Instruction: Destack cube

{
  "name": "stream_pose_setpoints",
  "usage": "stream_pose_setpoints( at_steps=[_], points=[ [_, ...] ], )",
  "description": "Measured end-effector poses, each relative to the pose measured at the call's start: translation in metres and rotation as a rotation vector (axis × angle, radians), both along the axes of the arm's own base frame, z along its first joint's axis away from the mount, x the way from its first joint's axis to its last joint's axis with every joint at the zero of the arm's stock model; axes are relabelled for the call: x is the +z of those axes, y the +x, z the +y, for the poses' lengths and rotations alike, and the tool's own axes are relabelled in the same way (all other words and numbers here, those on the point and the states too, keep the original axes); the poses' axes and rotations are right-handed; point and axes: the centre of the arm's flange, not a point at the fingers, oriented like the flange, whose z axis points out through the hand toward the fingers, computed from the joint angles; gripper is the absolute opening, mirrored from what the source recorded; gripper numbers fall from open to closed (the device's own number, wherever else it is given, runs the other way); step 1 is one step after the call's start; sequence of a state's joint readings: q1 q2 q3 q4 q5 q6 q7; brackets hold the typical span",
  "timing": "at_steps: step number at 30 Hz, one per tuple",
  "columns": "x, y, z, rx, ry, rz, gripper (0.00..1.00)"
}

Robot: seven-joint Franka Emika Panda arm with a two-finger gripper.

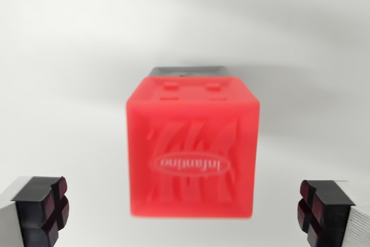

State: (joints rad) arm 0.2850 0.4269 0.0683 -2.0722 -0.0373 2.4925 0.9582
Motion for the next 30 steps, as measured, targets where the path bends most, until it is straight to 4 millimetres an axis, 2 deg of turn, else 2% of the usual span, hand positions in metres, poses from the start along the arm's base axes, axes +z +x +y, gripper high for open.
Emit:
stream_pose_setpoints(
  at_steps=[12, 20, 21, 30],
  points=[
    [-0.040, -0.001, 0.000, 0.001, 0.000, 0.000, 1.00],
    [-0.052, -0.001, 0.000, 0.001, -0.001, 0.000, 1.00],
    [-0.052, -0.001, 0.000, 0.000, -0.001, -0.001, 0.00],
    [-0.052, -0.001, 0.000, 0.000, -0.001, -0.002, 0.00]
  ],
)
